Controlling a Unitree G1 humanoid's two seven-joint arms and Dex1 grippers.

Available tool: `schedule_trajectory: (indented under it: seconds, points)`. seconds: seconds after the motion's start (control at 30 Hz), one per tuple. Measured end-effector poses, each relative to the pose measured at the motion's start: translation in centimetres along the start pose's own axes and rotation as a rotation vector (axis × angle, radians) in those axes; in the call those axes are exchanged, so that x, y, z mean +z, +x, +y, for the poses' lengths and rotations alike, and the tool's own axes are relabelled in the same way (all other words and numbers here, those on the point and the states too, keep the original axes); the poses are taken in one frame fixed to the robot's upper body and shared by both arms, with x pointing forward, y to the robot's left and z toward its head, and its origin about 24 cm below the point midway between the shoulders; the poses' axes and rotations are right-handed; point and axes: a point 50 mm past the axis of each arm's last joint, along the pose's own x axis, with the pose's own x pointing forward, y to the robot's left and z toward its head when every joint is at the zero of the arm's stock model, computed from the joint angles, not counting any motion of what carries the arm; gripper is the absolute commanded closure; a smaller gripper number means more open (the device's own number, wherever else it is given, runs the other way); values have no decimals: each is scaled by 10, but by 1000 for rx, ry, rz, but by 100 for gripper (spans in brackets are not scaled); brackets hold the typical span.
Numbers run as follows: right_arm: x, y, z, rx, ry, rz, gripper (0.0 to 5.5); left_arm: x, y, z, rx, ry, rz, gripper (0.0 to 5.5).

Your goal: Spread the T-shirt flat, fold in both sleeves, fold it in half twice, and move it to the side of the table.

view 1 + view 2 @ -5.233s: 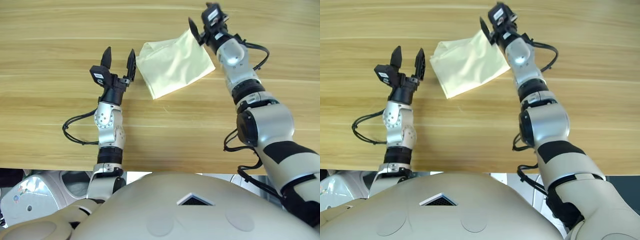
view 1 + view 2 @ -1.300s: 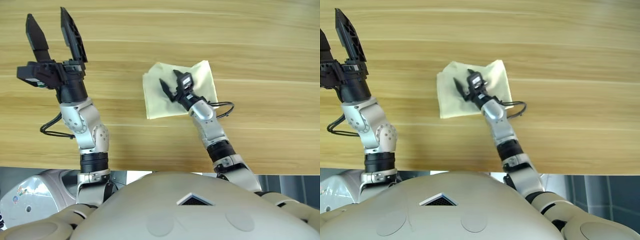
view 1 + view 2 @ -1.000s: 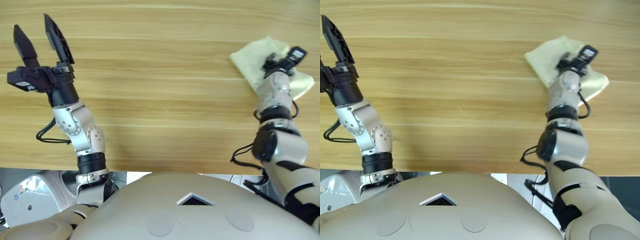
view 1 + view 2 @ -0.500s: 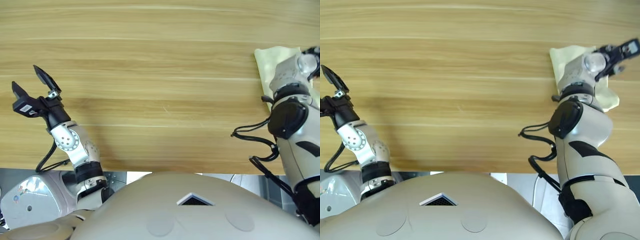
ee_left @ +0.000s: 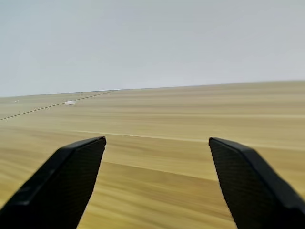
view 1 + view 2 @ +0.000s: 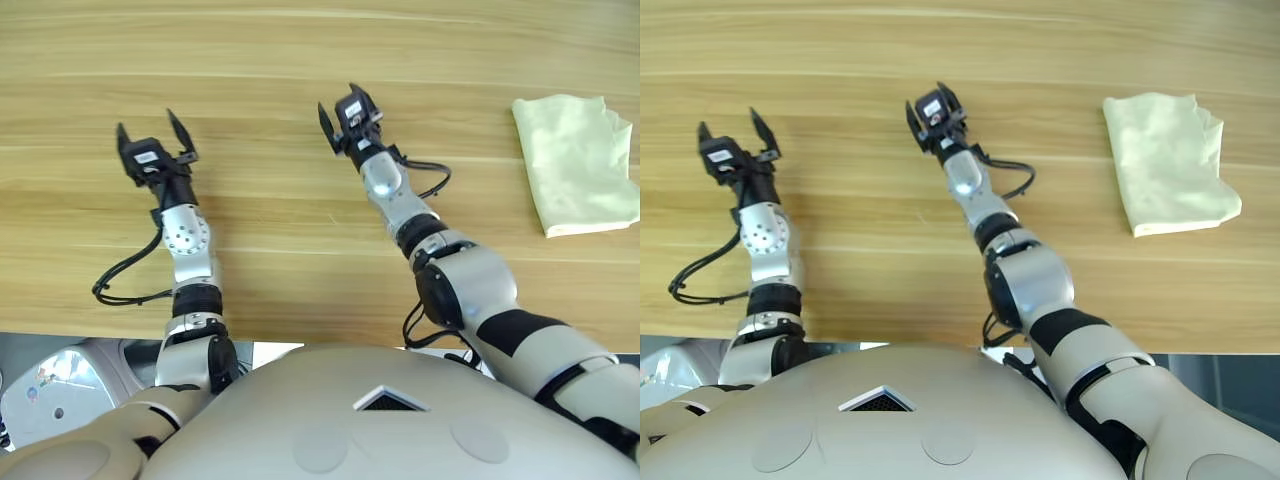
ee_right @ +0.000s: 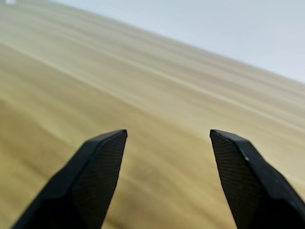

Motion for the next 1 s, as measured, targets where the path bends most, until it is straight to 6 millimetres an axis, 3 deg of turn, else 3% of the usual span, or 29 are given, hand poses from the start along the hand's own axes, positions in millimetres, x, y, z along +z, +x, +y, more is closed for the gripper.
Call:
schedule_trajectory:
  seconds: [0.07,0.13,0.33,0.4,0.6,0.67,0.73,1.0]
  points:
    - [1,-8,-18,-76,30,-67,228,4,1,-33,-114,-39,-5,148]
    - [-11,-28,-32,-140,70,-86,228,12,-7,-71,-263,-74,-23,148]
    - [-8,-54,-34,-225,48,-166,228,17,-25,-100,-419,2,-81,161]
    - [-7,-60,-33,-244,34,-178,228,16,-27,-101,-425,-1,-81,187]
    - [-8,-79,-39,-324,24,-185,228,16,-33,-89,-358,-77,-74,187]
    - [-8,-84,-41,-330,8,-185,191,16,-36,-88,-364,-105,-65,194]
    - [-8,-84,-39,-307,-2,-183,155,16,-39,-91,-386,-119,-61,194]
    - [-10,-81,-39,-300,-13,-168,151,10,-39,-90,-385,-158,0,176]
